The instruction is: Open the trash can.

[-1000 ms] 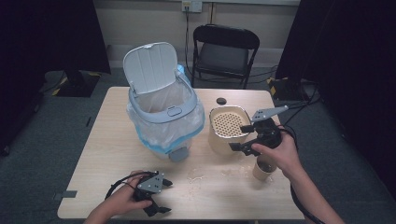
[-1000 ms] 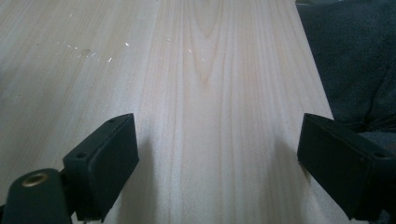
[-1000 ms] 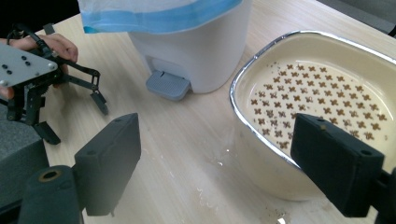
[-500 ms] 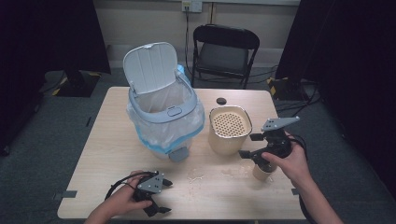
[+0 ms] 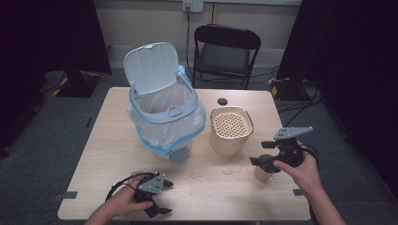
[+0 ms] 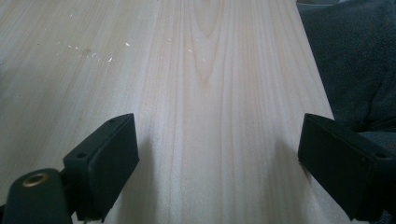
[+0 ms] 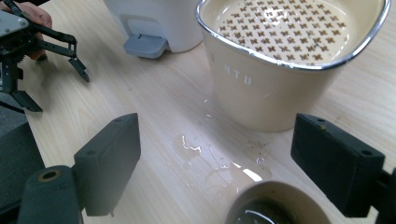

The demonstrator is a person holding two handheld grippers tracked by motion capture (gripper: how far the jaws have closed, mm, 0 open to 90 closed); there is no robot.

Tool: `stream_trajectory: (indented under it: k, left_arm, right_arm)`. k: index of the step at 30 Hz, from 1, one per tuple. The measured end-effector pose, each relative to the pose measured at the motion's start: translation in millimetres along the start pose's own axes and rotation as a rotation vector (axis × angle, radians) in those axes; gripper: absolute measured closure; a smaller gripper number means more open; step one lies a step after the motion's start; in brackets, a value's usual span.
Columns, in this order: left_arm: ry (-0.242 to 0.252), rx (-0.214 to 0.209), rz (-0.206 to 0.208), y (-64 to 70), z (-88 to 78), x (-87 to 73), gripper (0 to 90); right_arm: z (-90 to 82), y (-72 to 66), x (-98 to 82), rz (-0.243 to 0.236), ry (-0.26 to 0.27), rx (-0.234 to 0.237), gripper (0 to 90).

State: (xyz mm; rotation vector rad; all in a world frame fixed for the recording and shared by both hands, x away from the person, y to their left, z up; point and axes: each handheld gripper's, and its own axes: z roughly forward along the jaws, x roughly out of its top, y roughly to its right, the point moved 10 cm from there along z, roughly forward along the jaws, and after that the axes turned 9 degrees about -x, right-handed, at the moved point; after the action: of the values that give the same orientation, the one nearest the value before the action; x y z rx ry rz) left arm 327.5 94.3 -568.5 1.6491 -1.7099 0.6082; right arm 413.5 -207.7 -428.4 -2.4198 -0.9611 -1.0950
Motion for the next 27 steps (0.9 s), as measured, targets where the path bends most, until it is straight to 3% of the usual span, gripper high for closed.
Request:
stream_trajectory:
  k: [14,23,27]
  left_arm:
    - [0.0,-0.001,0.0,0.0,0.0,0.0,11.7]
    - [-0.001,0.001,0.0,-0.1,0.0,-0.1,11.7]
    - [0.014,0.003,-0.02,1.7,1.5,1.2,11.1]
  right_arm:
    - [-10.9,13.7,-34.5,0.045,-0.003,-0.038,15.3]
    - [-15.8,19.8,-46.5,0.054,-0.004,-0.057,15.4]
    - [-18.8,22.1,-51.6,0.056,-0.005,-0.066,15.3]
